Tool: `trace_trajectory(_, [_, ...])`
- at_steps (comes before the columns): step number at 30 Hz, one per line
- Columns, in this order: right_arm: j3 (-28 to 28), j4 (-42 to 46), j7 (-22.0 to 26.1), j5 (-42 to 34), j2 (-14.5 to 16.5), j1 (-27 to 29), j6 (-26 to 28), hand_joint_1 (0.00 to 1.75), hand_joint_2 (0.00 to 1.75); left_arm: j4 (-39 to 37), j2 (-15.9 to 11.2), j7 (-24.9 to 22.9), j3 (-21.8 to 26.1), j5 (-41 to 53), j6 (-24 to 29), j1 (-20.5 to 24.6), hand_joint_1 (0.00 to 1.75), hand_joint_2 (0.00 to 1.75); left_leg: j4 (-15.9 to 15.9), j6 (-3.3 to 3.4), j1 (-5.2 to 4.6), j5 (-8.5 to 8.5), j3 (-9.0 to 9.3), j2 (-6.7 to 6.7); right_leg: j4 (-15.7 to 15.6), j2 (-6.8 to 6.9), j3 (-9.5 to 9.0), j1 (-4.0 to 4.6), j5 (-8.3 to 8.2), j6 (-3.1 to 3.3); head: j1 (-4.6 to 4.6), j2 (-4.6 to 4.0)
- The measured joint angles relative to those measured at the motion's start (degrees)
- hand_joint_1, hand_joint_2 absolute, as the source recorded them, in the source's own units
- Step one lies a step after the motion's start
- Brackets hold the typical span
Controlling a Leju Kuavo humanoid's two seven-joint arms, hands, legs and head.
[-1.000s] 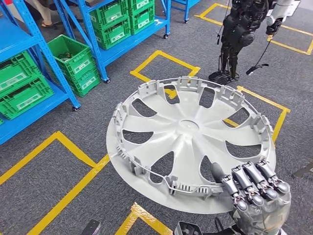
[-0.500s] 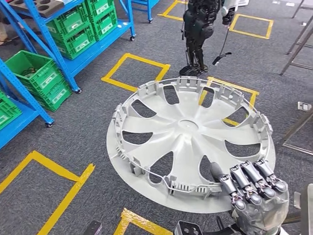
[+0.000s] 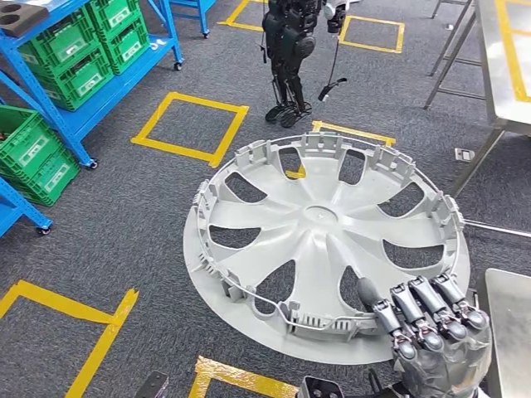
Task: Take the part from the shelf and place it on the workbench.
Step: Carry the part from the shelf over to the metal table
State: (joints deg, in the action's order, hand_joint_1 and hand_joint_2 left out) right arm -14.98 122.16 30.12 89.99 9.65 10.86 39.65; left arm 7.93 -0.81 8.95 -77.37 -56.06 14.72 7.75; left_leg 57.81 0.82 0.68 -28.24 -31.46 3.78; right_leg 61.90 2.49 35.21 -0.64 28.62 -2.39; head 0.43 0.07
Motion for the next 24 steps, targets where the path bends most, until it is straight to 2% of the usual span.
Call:
trace_trajectory(1, [0.0, 0.0, 0.0, 0.0, 0.0, -0.1, 0.0, 1.75, 1.75, 0.0, 0.0, 0.0, 0.0, 0.0, 0.0, 0.0, 0.0, 0.0, 0.1, -0.27, -0.14, -0.08, 0.05, 0.43, -2.7, 0.74, -1.53, 0.19, -0.63, 0.37, -0.04, 0.0])
trace_trajectory(2, [0.0, 0.0, 0.1, 0.0, 0.1, -0.1, 0.0, 1.75, 1.75, 0.0, -0.1, 0.0, 0.0, 0.0, 0.0, 0.0, 0.0, 0.0, 0.1, -0.54, -0.29, -0.11, 0.07, 0.81, -3.8, 1.13, -2.1, 0.37, -0.62, 0.72, -0.07, 0.0])
trace_trajectory(4, [0.1, 0.0, 0.1, 0.0, 0.2, 0.0, 0.0, 1.75, 1.75, 0.0, -0.1, 0.0, 0.0, 0.0, 0.0, 0.1, 0.0, 0.0, 0.1, -1.13, -0.33, -0.09, 0.19, 1.57, -3.9, 0.09, -2.0, 0.5, -0.84, 1.45, -0.1, 0.0])
trace_trajectory(6, [0.2, 0.0, 0.1, 0.0, 0.2, 0.0, 0.0, 1.75, 1.75, 0.0, -0.2, 0.0, 0.0, 0.0, 0.0, 0.2, 0.0, 0.0, 1.2, -1.76, -0.14, -1.22, -0.11, 0.36, -4.2, -0.9, -2.01, 0.27, -1.19, 2.16, -0.24, 0.0])
trace_trajectory(8, [0.2, 0.0, 0.1, 0.0, 0.4, 0.0, 0.0, 1.75, 1.75, 0.0, -0.2, 0.0, 0.0, 0.0, 0.0, 0.2, 0.0, 0.0, 6.4, -2.15, 0.01, -4.57, -2.24, -2.09, -4.4, -1.85, -2.05, 0.01, -1.43, 2.74, -0.53, 0.0])
trace_trajectory(10, [0.2, -0.1, 0.2, 0.0, 0.5, -0.1, 0.0, 1.75, 1.75, 0.0, -0.2, 0.0, 0.0, -0.2, 0.0, -0.1, 0.0, 0.0, 13.9, -2.24, 0.02, -7.87, -5.5, -3.03, -4.3, -3.13, -1.97, 0.04, -1.48, 3.01, -0.64, 0.0])
trace_trajectory(11, [0.2, -0.1, 0.3, 0.0, 0.6, -0.1, 0.0, 1.75, 1.75, 0.0, -0.2, 0.0, 0.0, -0.3, 0.0, -0.2, 0.0, 0.0, 15.9, -2.24, 0.02, -8.17, -6.4, -3.14, -4.3, -3.88, -1.96, 0.06, -1.51, 3.04, -0.63, 0.0])
trace_trajectory(12, [0.3, -0.2, 0.3, 0.0, 0.6, -0.1, 0.0, 1.75, 1.75, 0.0, -0.3, 0.0, 0.0, -0.4, 0.0, -0.3, 0.0, 0.0, 15.8, -2.19, 0.02, -7.28, -6.34, -3.22, -4.2, -4.68, -1.95, 0.07, -1.53, 3.04, -0.64, 0.0])
trace_trajectory(13, [0.3, -0.3, 0.4, 0.0, 0.7, -0.1, 0.0, 1.75, 1.75, 0.0, -0.3, 0.0, 0.0, -0.5, 0.0, -0.3, 0.0, 0.0, 13.3, -2.08, 0.05, -5.36, -5.23, -3.5, -4.1, -5.45, -1.97, 0.06, -1.53, 3.02, -0.64, 0.0])
trace_trajectory(15, [0.3, -0.4, 0.5, 0.0, 0.9, -0.1, 0.0, 1.75, 1.75, 0.0, -0.5, 0.0, 0.0, -0.7, -0.1, -0.4, 0.0, 0.0, 5.7, -1.73, 0.24, -1.49, -1.89, -5.52, -3.8, -6.84, -1.88, 0.14, -1.47, 2.78, -0.63, 0.0])
trace_trajectory(16, [0.3, -0.4, 0.4, 0.0, 1.0, -0.3, 0.0, 1.75, 1.75, 0.0, -0.6, 0.0, 0.0, -0.8, -0.2, -0.4, 0.0, 0.0, 2.8, -1.6, 0.35, -0.61, -0.65, -6.61, -3.6, -7.5, -1.65, 0.16, -1.48, 2.53, -0.62, 0.0])
trace_trajectory(17, [0.3, -0.5, 0.4, 0.0, 1.1, -0.4, 0.0, 1.75, 1.75, 0.0, -0.7, 0.0, 0.0, -0.9, -0.3, -0.4, 0.0, 0.0, 1.3, -1.48, 0.39, -0.44, -0.03, -7.39, -3.4, -8.07, -1.36, 0.15, -1.56, 2.17, -0.58, 0.0])
trace_trajectory(18, [0.3, -0.6, 0.4, 0.0, 1.1, -0.6, 0.0, 1.75, 1.75, 0.0, -0.7, 0.0, 0.0, -1.0, -0.4, -0.4, 0.0, 0.0, 0.8, -1.36, 0.33, -0.7, 0.11, -7.55, -3.4, -8.63, -1.07, 0.08, -1.71, 1.75, -0.58, 0.0])
trace_trajectory(19, [0.3, -0.7, 0.3, 0.0, 1.2, -0.7, 0.0, 1.75, 1.75, 0.0, -0.7, 0.0, 0.0, -1.1, -0.4, -0.4, 0.0, 0.0, 0.5, -1.13, 0.33, -0.63, 0.15, -7.05, -3.5, -9.19, -0.79, -0.05, -1.9, 1.34, -0.56, 0.0])
trace_trajectory(20, [0.3, -0.8, 0.3, 0.0, 1.2, -0.7, 0.0, 1.75, 1.75, 0.0, -0.7, 0.0, 0.0, -1.2, -0.5, -0.3, 0.0, 0.0, 0.3, -0.79, 0.35, -0.44, 0.16, -6.47, -3.5, -8.92, -0.48, -0.09, -1.87, 1.0, -0.55, 0.0])
trace_trajectory(22, [0.3, -0.9, 0.3, 0.0, 1.2, -1.0, 0.0, 1.75, 1.75, 0.0, -0.7, 0.1, 0.0, -1.5, -0.6, -0.2, 0.0, 0.0, -0.1, -0.04, 0.51, -0.08, 0.23, -5.22, -1.1, -6.52, 1.04, 0.01, -0.33, 0.48, -0.13, 0.0])
trace_trajectory(23, [0.2, -1.1, 0.4, 0.0, 1.2, -1.2, 0.0, 1.75, 1.75, 0.0, -0.8, 0.1, 0.0, -1.6, -0.7, -0.3, 0.0, 0.0, -0.2, 0.18, 0.46, -0.03, 0.23, -4.51, 1.9, -4.81, 2.57, -0.01, 1.3, 0.31, 0.08, 0.0])
trace_trajectory(24, [0.2, -1.2, 0.4, 0.0, 1.2, -1.4, 0.0, 1.75, 1.75, 0.0, -0.9, 0.2, 0.0, -1.7, -0.7, -0.4, 0.0, 0.0, -0.2, 0.31, 0.38, -0.05, 0.19, -3.8, 5.7, -3.68, 4.42, -0.04, 3.08, 0.11, 0.28, 0.0])
